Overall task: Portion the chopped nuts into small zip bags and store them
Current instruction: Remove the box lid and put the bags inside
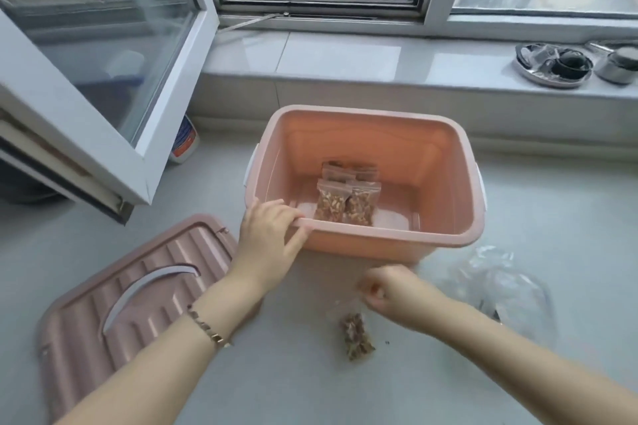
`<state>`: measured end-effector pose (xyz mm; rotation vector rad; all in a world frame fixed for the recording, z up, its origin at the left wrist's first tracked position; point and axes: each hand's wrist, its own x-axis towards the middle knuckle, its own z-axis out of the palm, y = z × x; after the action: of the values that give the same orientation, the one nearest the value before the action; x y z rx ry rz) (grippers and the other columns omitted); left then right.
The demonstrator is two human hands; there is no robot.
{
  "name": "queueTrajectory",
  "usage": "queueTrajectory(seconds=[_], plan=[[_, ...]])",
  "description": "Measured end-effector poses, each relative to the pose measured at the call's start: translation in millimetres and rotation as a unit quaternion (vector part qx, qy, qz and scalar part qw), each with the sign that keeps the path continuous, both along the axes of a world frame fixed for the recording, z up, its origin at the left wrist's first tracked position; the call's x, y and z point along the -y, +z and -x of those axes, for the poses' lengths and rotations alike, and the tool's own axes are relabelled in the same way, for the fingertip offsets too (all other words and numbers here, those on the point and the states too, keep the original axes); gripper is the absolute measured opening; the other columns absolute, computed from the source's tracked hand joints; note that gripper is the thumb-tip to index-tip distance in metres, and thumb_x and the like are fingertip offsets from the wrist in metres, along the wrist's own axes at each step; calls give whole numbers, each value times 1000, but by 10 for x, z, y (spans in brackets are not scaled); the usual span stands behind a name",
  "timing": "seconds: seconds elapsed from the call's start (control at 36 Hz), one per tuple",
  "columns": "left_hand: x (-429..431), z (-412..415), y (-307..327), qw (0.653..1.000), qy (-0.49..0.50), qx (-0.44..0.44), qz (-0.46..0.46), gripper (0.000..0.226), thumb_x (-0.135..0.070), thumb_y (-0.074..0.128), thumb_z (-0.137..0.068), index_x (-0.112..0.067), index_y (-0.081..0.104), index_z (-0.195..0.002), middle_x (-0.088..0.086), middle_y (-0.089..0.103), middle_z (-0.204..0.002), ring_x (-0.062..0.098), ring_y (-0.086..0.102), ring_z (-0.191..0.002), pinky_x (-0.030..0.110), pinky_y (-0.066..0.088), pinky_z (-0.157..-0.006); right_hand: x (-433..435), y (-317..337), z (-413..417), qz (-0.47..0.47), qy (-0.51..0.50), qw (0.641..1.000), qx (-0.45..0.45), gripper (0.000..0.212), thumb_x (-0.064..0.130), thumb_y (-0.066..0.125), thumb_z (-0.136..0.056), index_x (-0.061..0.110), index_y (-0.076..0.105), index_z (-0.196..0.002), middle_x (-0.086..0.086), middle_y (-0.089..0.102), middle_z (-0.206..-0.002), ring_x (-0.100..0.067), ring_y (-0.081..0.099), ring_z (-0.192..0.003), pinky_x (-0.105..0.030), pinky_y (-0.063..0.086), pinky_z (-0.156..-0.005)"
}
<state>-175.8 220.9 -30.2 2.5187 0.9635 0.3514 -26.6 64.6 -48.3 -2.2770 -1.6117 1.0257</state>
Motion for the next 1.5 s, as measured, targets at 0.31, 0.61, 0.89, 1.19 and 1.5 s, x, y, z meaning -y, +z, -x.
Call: queueTrajectory(seconds=[0.31,0.61,0.89,1.19,1.5], plan=[[-14,-31,-82,999,-7,9,-35,52,-53,27,-84,-18,65,-90,0,63,-85,27,53,-99,46,30,-98,-45,-869,255,90,-5,996,11,52,31,68,-79,13,50,-124,-13,54,-117,-29,42,-113,-26,36,-83],[15,-22,-95,999,-2,14,-49,59,-57,22,-81,-18,65,-94,1,63,-92,26,49,-105,38,18,-104,253,-336,161,33,-42,996,-65,30,19,71,-71,27,43,-75,4,55,-85,-15,50,-77,-23,37,-59],[-5,-52,-95,997,27,69,-3,62,-65,27,-71,-24,69,-91,-9,63,-85,18,46,-101,23,11,-100,-6,1247,-360,-271,-112,947,-134,23,13,78,-68,31,65,-64,21,63,-55,7,54,-53,-6,39,-55],[28,-60,-57,995,32,87,24,35,-49,48,-81,-23,69,-91,-9,65,-89,9,38,-95,34,16,-104,-1132,241,-742,-22,-110,993,-35,7,14,71,-79,11,69,-74,3,61,-64,-15,60,-64,-30,54,-70],[3,-47,-91,995,26,97,9,19,-39,58,-87,-24,68,-92,-11,63,-89,4,31,-92,34,16,-105,-1205,39,-780,-85,-121,987,57,10,10,63,-82,11,70,-89,-5,68,-96,-16,56,-79,-23,43,-73]])
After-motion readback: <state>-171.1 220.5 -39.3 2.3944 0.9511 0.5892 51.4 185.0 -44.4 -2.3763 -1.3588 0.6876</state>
